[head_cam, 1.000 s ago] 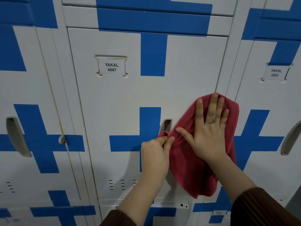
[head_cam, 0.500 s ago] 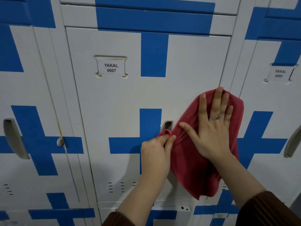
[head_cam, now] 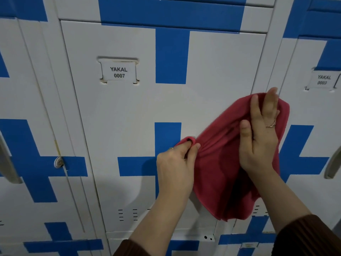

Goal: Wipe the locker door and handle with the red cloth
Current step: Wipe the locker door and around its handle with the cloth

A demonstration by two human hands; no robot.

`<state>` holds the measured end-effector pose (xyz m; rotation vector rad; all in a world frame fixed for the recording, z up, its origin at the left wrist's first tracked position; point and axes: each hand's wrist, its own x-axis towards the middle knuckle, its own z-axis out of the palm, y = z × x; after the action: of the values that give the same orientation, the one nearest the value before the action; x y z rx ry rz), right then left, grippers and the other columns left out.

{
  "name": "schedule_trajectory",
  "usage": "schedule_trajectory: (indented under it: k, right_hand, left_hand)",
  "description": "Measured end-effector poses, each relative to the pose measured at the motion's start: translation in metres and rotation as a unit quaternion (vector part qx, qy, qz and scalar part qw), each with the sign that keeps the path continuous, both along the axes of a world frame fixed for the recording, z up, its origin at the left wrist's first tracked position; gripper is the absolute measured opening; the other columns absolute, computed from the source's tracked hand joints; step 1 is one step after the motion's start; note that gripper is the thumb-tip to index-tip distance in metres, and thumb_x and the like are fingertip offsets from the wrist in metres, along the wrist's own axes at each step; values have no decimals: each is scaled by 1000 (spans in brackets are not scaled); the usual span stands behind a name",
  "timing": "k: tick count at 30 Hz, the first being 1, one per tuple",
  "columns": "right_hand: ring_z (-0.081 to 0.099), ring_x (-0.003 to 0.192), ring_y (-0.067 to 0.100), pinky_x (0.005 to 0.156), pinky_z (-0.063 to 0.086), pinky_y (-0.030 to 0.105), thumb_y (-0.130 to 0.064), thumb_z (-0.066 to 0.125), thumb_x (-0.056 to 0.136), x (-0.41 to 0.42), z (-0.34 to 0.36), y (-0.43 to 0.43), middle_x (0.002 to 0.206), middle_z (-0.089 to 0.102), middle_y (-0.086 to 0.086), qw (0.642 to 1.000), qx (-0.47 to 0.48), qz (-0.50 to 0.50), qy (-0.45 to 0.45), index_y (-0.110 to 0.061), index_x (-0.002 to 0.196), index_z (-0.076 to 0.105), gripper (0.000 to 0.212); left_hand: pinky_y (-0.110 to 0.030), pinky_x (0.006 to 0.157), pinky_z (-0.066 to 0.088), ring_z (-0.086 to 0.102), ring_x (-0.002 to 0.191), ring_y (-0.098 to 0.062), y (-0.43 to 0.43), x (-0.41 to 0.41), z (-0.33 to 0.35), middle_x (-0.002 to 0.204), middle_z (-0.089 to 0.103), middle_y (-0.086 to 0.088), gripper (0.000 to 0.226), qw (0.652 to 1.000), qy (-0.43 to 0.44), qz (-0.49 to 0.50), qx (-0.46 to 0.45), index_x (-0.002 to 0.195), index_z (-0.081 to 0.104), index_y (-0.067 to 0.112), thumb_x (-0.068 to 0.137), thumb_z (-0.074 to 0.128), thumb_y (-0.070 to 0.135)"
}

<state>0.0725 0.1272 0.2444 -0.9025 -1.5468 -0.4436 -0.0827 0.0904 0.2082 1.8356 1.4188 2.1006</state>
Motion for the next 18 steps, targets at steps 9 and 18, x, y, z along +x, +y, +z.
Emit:
schedule_trajectory:
  k: [9, 18]
  right_hand:
    - [-30, 133, 12, 106, -23, 35, -54, 15, 93, -25, -22, -4, 149, -9, 6, 979, -83, -169, -84, -21, 145, -3, 64]
    - [-30, 133, 13, 106, -21, 34, -57, 12, 93, -29, -22, -5, 149, -10, 8, 975, -95, -185, -80, -18, 144, -4, 67]
  left_hand:
    - [-20, 46, 36, 37, 37, -8, -5, -4, -33, 41, 46, 5, 31, 991, 65, -17, -113, 62, 66, 9, 83, 67, 31]
    - [-29, 52, 47, 54, 46, -22, 3, -4, -1, 52, 61, -4, 27, 997, 65, -6, -33, 66, 68, 8, 81, 58, 28]
